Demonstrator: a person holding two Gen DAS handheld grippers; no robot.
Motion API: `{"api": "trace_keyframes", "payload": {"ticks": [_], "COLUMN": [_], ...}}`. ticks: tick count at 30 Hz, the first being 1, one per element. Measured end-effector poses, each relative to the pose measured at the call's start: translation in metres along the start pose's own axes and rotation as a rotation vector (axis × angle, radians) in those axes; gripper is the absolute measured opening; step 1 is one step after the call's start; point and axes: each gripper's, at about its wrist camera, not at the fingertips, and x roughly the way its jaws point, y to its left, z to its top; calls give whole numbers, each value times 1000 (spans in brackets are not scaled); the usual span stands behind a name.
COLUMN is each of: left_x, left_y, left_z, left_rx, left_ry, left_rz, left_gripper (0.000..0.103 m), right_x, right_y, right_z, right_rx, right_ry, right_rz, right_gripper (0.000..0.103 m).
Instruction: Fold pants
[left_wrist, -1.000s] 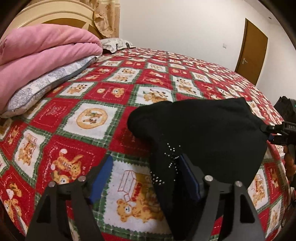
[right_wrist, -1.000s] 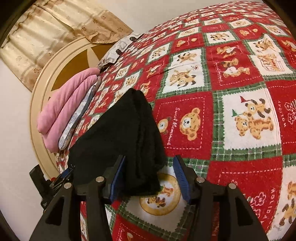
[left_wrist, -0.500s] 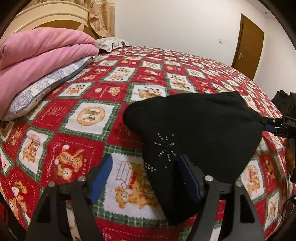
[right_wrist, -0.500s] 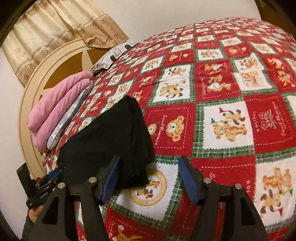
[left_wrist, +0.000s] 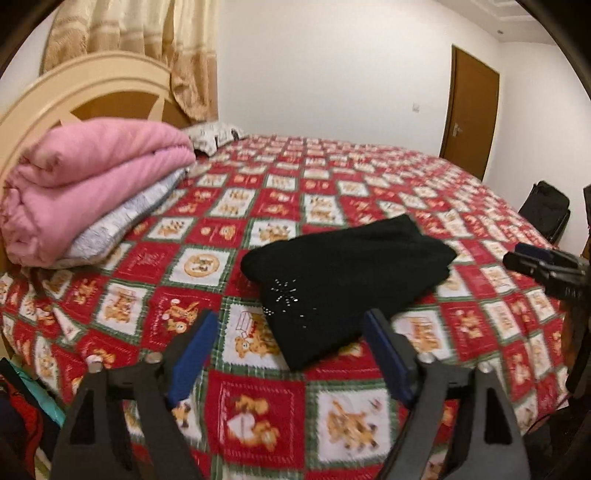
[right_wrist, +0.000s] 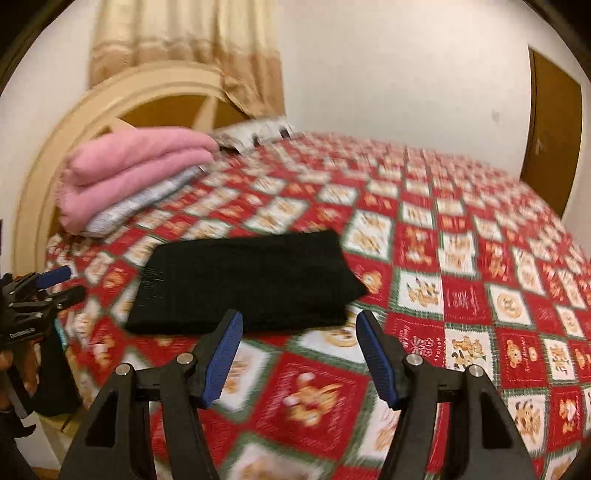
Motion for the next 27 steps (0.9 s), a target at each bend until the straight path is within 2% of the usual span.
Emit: {"api": "trace_keyframes", "payload": {"ticks": [5,13,16,27], "left_x": [-36,-57,-59,-59], "left_y": [-6,-16,-17,-17], "left_z": [-2,3,2,-1], "left_rx": [-27,1,0,-2], "left_ry": [-83,-162,-168,-159], "left_rz": [-48,-59,-59,-57], "left_gripper": [93,94,100,100], "right_x": [-43,-71,-77,-86], "right_y": [32,46,51,60], "right_z": [-5,-11,-15,-16], "right_rx": [-38,-29,-35,-57], "right_ry": [-70,-105,-119,-157], "right_rz": [19,9,13,15], "right_gripper": [65,66,66,66]}}
